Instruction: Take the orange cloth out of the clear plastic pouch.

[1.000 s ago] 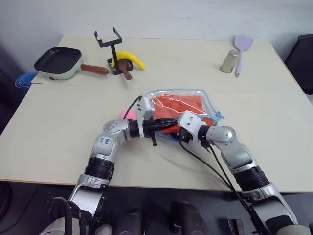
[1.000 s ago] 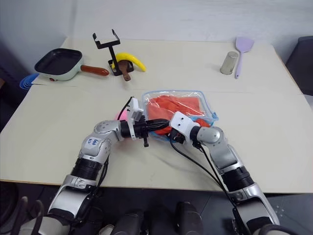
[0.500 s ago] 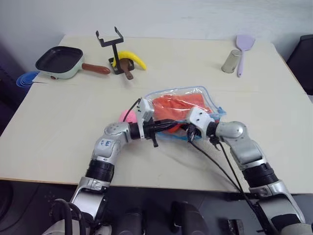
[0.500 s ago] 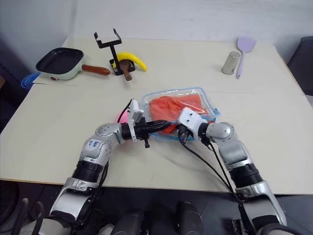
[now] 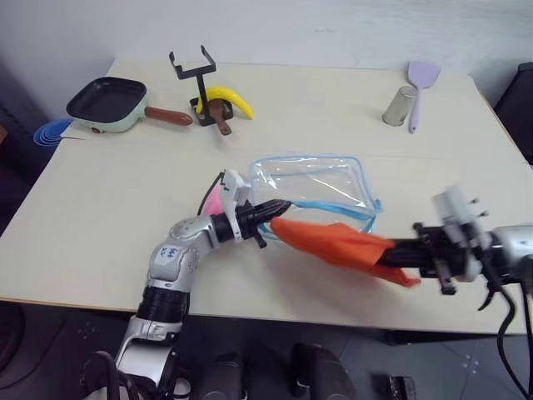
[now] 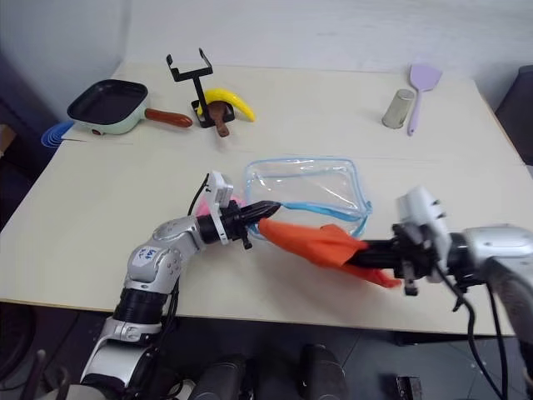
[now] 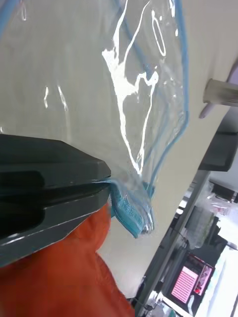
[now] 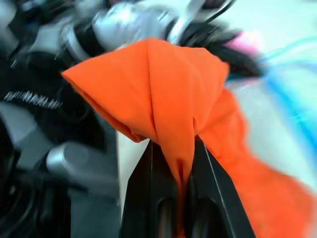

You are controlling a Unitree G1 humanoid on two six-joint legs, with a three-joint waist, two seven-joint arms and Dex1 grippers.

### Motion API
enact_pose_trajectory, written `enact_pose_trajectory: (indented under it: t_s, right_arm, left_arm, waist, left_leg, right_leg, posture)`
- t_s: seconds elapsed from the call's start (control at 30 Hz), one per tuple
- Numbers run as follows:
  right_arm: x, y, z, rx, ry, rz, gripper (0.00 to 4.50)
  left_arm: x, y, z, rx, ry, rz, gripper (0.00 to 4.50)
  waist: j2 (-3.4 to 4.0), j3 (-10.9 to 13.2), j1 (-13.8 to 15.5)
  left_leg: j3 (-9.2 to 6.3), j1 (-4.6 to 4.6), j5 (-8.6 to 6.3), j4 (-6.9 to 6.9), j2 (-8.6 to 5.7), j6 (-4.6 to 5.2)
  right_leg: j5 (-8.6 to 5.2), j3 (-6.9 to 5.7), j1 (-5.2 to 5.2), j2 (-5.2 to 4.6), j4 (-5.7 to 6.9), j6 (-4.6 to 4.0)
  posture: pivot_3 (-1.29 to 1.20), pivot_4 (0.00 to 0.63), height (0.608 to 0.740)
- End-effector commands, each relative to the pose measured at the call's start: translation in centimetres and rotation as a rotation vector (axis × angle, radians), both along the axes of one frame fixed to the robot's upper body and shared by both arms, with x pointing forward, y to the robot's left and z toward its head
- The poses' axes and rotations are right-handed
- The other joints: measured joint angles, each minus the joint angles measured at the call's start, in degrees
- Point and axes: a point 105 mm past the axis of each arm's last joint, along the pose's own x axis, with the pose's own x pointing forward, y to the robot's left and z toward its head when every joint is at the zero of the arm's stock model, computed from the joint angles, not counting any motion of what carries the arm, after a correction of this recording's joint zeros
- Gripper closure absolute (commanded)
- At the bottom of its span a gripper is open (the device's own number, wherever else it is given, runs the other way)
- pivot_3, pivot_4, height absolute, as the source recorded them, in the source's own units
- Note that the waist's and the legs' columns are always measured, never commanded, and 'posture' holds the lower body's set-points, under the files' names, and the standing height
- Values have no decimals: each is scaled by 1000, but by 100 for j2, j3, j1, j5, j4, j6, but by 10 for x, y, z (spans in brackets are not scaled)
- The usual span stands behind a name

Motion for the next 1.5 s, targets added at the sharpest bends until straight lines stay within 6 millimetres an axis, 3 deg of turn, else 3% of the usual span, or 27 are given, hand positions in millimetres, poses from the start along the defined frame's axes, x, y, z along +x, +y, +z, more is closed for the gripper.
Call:
enact_pose_trajectory:
  t_s: [0.03,0.17,0.33,0.43,0.5,0.57,0.73,0.8,0.87,0.9,0.97,1.03,1.1,1.17,1.27,1.37,1.5]
  right_arm:
    - [2,-28,31,48,-76,-150,4479]
    - [20,-91,62,-16,-211,-449,4479]
    - [35,-132,113,-60,-533,-602,4479]
    - [47,-154,118,-329,-740,-661,4479]
    - [53,-155,107,-561,-880,-598,4479]
    - [67,-158,64,-699,-799,-524,4479]
    - [85,-173,-33,-716,-581,-542,4479]
    - [84,-174,-55,-641,-507,-556,4479]
    - [78,-170,-71,-553,-411,-536,3944]
    - [72,-164,-78,-516,-385,-493,3673]
    - [66,-159,-81,-463,-393,-484,3038]
    - [59,-155,-74,-431,-444,-480,2333]
    - [47,-141,-58,-310,-467,-462,1602]
    - [35,-123,-49,-204,-441,-421,1000]
    - [22,-92,-46,-43,-331,-367,36]
    - [5,-43,-84,-112,-257,-116,36]
    - [14,-26,-102,-137,-329,-58,36]
  left_arm:
    - [-3,4,7,30,-52,-10,4500]
    - [-6,8,5,99,-92,-50,4500]
    - [-6,13,-1,160,-105,-92,4500]
    - [-6,16,-4,188,-123,-100,4500]
    - [-6,17,-5,199,-133,-102,4500]
    - [-6,15,-6,209,-152,-107,4500]
    - [-8,8,-3,209,-192,-121,4500]
    - [-8,8,0,198,-196,-125,4500]
    - [-13,8,2,202,-208,-151,4500]
    - [-15,10,2,233,-239,-164,3996]
    - [-18,15,5,265,-277,-166,3510]
    - [-21,24,17,244,-309,-141,2899]
    - [-32,42,35,186,-351,-123,2269]
    - [-45,59,40,168,-357,-122,1734]
    - [-66,86,33,211,-337,-111,1729]
    - [-85,127,-1,367,-291,-2,1729]
    - [-97,147,-26,445,-223,98,1729]
  waist:
    - [0,0,1]
    - [0,0,4]
    - [3,0,-29]
    - [11,3,-30]
    - [11,3,-31]
    - [11,3,-33]
    - [11,3,-13]
    - [23,7,-10]
    - [40,5,-21]
    - [43,5,-19]
    - [43,5,-21]
    - [43,4,-22]
    - [44,5,-39]
    - [46,4,-65]
    - [51,1,-110]
    - [48,-2,-152]
    - [43,2,-120]
  left_leg:
    - [0,0,0,0,0,0]
    - [8,-2,-1,-1,-7,4]
    - [19,3,0,-5,-5,5]
    - [31,7,0,-6,-4,5]
    - [36,8,0,-10,-1,4]
    - [40,8,0,-10,-1,4]
    - [38,7,1,-5,1,3]
    - [35,4,1,-6,1,3]
    - [37,1,1,-6,0,3]
    - [38,1,2,-6,-1,5]
    - [31,4,2,-6,6,4]
    - [31,7,2,-6,7,3]
    - [34,8,2,-6,7,2]
    - [30,9,-2,-8,18,-5]
    - [27,22,-3,-9,26,-11]
    - [19,32,-6,-10,29,-15]
    - [15,43,-18,-10,26,-13]
  right_leg:
    - [0,0,0,0,0,0]
    - [0,2,-1,-4,1,0]
    - [0,9,-3,2,0,0]
    - [0,17,-7,6,3,0]
    - [0,19,-6,10,2,0]
    - [0,19,-6,11,0,1]
    - [0,16,-4,9,4,1]
    - [0,12,-6,8,4,1]
    - [0,13,-9,9,3,1]
    - [0,14,-9,9,3,1]
    - [0,11,-5,14,2,1]
    - [0,13,-3,15,2,1]
    - [0,18,-4,13,4,1]
    - [-1,17,-6,17,5,-1]
    - [-2,17,5,19,1,-4]
    - [-6,18,17,17,-20,-11]
    - [-13,16,29,9,-22,-23]
  posture:
    - [0,150,740]
    - [0,150,740]
    - [0,150,740]
    - [0,150,740]
    - [0,150,740]
    - [0,150,740]
    - [0,150,740]
    - [0,150,740]
    - [0,150,740]
    - [0,150,740]
    - [0,150,740]
    - [0,150,740]
    - [0,150,740]
    - [0,150,740]
    - [0,150,740]
    - [0,150,740]
    - [0,150,740]
